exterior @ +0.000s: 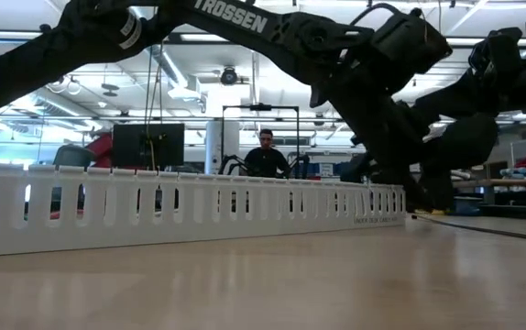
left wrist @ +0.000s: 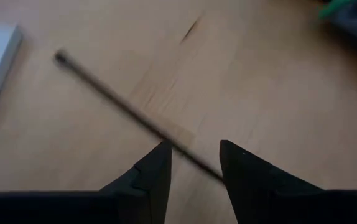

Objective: Ziptie cables
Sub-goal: Wrap the cable wires with the black zip tie

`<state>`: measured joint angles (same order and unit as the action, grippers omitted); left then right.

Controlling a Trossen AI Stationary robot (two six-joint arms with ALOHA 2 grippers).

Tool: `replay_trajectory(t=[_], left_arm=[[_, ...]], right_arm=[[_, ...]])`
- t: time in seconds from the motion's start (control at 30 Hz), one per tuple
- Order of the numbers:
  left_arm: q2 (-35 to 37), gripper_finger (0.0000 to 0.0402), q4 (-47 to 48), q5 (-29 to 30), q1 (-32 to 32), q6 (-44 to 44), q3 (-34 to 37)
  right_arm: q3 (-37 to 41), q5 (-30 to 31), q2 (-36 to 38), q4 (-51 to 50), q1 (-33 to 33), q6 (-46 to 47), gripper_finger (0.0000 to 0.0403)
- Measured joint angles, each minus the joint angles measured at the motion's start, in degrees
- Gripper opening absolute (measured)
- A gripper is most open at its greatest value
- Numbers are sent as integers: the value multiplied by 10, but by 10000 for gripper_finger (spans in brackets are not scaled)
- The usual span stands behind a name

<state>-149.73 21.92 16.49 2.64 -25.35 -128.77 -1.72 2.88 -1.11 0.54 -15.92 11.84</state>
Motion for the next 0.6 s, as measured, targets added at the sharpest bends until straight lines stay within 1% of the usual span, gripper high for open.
replay_trajectory(t=[0.1,0.2,0.27,0.4,0.43,0.6], left_arm=[[0,143,-41,-2,5,60,0],[0,125,-65,-4,10,124,0],[0,98,-62,-5,12,165,0],[0,18,-59,-11,12,220,0],[0,11,-59,-21,11,227,1],[1,4,-49,-87,13,251,20]], right_arm=[[0,0,0,1,0,0,4],[0,0,0,2,0,0,4],[0,0,0,2,0,0,4],[0,0,0,2,0,0,4],[0,0,0,2,0,0,4],[0,0,0,2,0,0,4]])
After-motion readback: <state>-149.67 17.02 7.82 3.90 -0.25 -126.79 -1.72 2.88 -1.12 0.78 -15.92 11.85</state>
